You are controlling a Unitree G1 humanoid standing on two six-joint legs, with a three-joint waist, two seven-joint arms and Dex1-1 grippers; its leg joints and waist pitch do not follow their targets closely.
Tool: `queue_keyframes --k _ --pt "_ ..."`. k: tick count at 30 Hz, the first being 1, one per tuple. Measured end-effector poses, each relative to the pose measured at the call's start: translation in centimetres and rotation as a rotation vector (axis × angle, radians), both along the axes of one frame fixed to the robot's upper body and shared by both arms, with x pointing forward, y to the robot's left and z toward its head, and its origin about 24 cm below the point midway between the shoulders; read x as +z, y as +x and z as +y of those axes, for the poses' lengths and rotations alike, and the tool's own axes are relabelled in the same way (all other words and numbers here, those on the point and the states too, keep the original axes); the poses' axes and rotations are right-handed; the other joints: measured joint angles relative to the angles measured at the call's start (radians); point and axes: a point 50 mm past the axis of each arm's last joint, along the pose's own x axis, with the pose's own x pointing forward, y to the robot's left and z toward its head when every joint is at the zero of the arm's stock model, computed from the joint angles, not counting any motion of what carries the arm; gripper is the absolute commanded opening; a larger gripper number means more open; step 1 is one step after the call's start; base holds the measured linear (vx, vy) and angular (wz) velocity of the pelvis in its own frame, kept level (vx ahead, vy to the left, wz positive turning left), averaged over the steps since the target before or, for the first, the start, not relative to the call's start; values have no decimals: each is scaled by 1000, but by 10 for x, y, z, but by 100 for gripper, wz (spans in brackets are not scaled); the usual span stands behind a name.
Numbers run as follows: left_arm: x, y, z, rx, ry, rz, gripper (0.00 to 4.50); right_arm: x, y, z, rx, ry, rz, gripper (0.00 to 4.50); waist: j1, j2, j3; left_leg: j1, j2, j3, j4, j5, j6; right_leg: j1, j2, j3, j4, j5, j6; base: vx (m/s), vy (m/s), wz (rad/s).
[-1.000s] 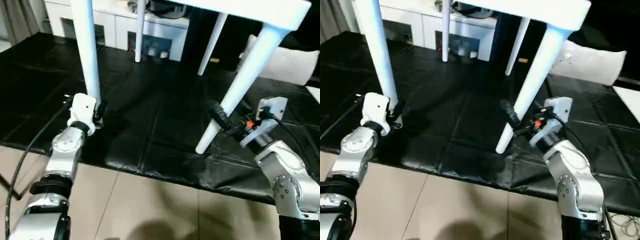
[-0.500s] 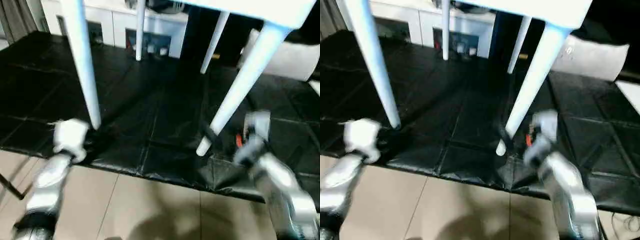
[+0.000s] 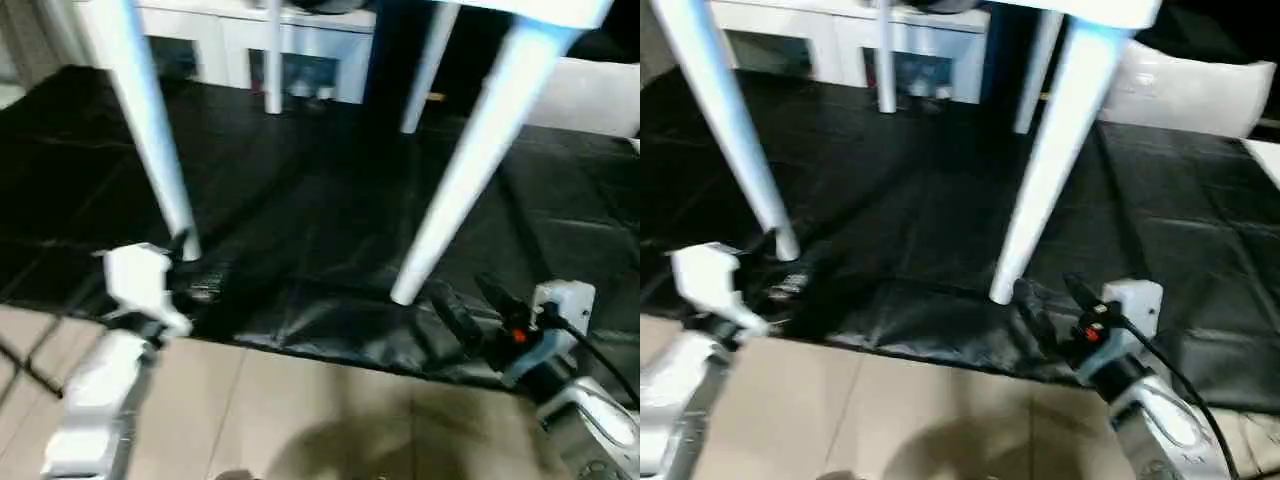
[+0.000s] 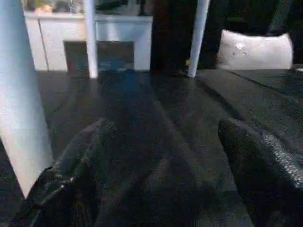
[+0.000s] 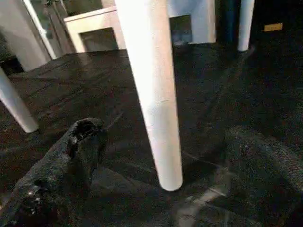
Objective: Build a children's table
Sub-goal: Flip table
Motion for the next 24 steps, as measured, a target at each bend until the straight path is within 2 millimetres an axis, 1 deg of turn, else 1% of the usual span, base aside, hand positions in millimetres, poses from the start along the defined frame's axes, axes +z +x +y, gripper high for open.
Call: queue_keyframes --k 2,3,5,9,10,11,12,13,14,16,17,18,19,20,21,22,23,24 --pt "-4 -3 -1 25 1 42 385 -1 5 3 -29 -23 10 450 -9 -1 1 -2 0 -1 0 0 0 0 0 0 -3 1 1 0 0 0" --pt "-5 -8 -3 30 0 59 385 -3 9 3 -68 -33 35 450 -9 -3 2 -2 0 -1 0 0 0 0 0 0 -4 1 1 0 0 0" --pt "-5 -12 -6 31 -1 82 385 -7 11 2 -79 -31 77 450 -7 -6 4 -2 -2 -1 0 0 1 0 0 1 -5 1 2 0 0 0" --pt "-6 -16 -6 36 1 108 385 -8 12 5 -50 -27 80 450 -1 -5 6 -3 -4 -1 -2 -3 5 -2 0 6 -6 2 4 0 0 0" --pt "-6 -16 -6 38 3 114 385 -9 12 6 -51 -35 83 450 0 -4 7 -6 -5 -1 -4 -3 5 -3 0 7 -6 2 4 0 0 0" --pt "-7 -16 -5 39 5 121 385 -9 12 7 -49 -39 82 450 -1 -3 6 -13 -5 -2 -3 1 12 -7 1 7 -5 4 3 0 0 0" --pt "-6 -16 -6 39 6 122 385 -9 12 8 -49 -43 73 450 -1 -2 4 -25 -5 -2 1 3 14 -18 1 7 0 8 -3 0 0 0" --pt "-6 -16 -6 38 8 123 385 -8 13 9 -52 -51 56 450 -5 -1 -4 -50 -5 -4 17 9 17 -47 0 8 16 14 5 0 0 0" --pt "-6 -16 -6 37 9 122 385 -7 13 9 -59 -56 48 450 -7 0 -6 -75 -6 -10 31 9 17 -70 1 10 29 14 5 0 0 0" --pt "-6 -15 -6 31 12 121 385 -9 11 10 -63 -67 49 450 -9 4 -10 -127 -7 -23 55 15 26 -111 2 6 43 23 1 -41 -5 5" --pt "-6 -15 -6 26 15 124 385 -11 10 11 -61 -70 54 450 -9 6 -10 -137 -7 -24 54 17 38 -118 2 2 37 32 -2 -130 -10 6" --pt "-7 -15 -7 9 20 127 385 -13 8 12 -60 -67 63 450 -7 10 -8 -140 -3 -24 47 24 48 -115 3 -4 17 40 -11 -130 -10 6" --pt "-7 -16 -8 -1 21 130 385 -15 8 12 -60 -66 68 450 -8 16 0 -128 2 -22 42 21 44 -100 3 -12 1 44 -6 -154 4 1" --pt "-7 -16 -9 -7 21 132 385 -16 8 11 -61 -65 75 450 -12 24 16 -102 11 -16 40 16 36 -79 0 -25 -11 41 -3 -161 12 -7" --pt "-7 -16 -9 -15 30 132 385 -18 7 12 -59 -61 76 450 -3 50 39 -81 28 -14 33 9 18 -41 -3 -48 45 -21 17 -161 12 -7" --pt "-3 -14 -10 -30 42 116 385 -20 4 11 -67 -55 81 450 17 36 43 -79 30 0 35 10 17 -42 -17 -31 164 -91 17 -79 -1 8" --pt "3 -10 -12 -43 49 93 385 -25 1 9 -75 -58 98 450 69 17 40 -81 33 41 37 10 16 -23 -15 6 239 -141 12 -49 -72 14" --pt "7 -12 -12 -39 50 70 385 -24 5 11 -70 -60 91 450 95 -26 27 -98 28 76 59 9 8 12 -19 87 247 -271 43 -49 -72 14"
